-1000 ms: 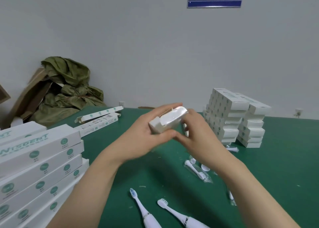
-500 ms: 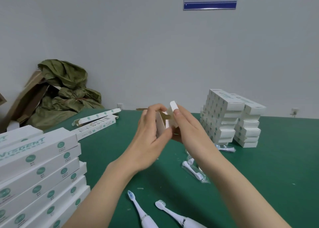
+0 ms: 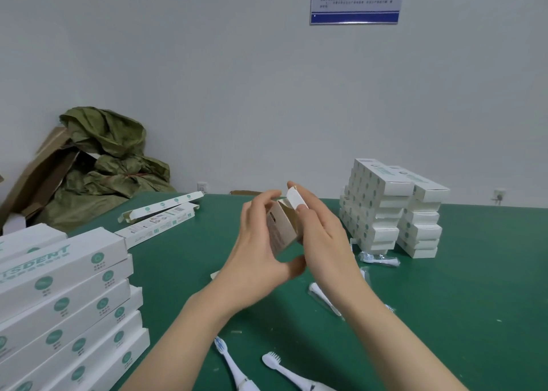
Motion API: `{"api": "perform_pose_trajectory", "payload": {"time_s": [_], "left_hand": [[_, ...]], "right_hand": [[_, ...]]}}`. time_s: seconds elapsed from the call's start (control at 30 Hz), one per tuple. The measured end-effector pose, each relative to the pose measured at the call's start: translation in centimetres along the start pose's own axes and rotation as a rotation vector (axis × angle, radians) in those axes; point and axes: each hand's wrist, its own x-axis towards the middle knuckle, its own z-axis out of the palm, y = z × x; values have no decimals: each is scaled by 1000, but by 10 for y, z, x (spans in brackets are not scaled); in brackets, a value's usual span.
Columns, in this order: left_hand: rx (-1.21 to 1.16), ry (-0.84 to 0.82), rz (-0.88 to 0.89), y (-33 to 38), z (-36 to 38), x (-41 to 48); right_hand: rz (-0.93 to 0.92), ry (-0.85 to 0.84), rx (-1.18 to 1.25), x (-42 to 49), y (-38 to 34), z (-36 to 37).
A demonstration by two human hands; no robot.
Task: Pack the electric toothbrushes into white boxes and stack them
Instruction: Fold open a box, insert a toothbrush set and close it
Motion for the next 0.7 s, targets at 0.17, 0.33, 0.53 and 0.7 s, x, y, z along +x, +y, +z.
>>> {"api": "perform_pose_trajectory", "payload": {"time_s": [0.17, 0.33, 0.53, 0.7], "left_hand": [[9, 232, 47, 3, 1, 7], [11, 259, 79, 14, -2, 6], [47, 283, 75, 18, -5, 5], [66, 255, 72, 20, -8, 5]], "right_hand": [[-192, 35, -258, -3, 6, -4], [-317, 73, -377, -5, 9, -2], [-284, 71, -392, -5, 8, -2], [-118, 66, -249, -2, 2, -6]]}}
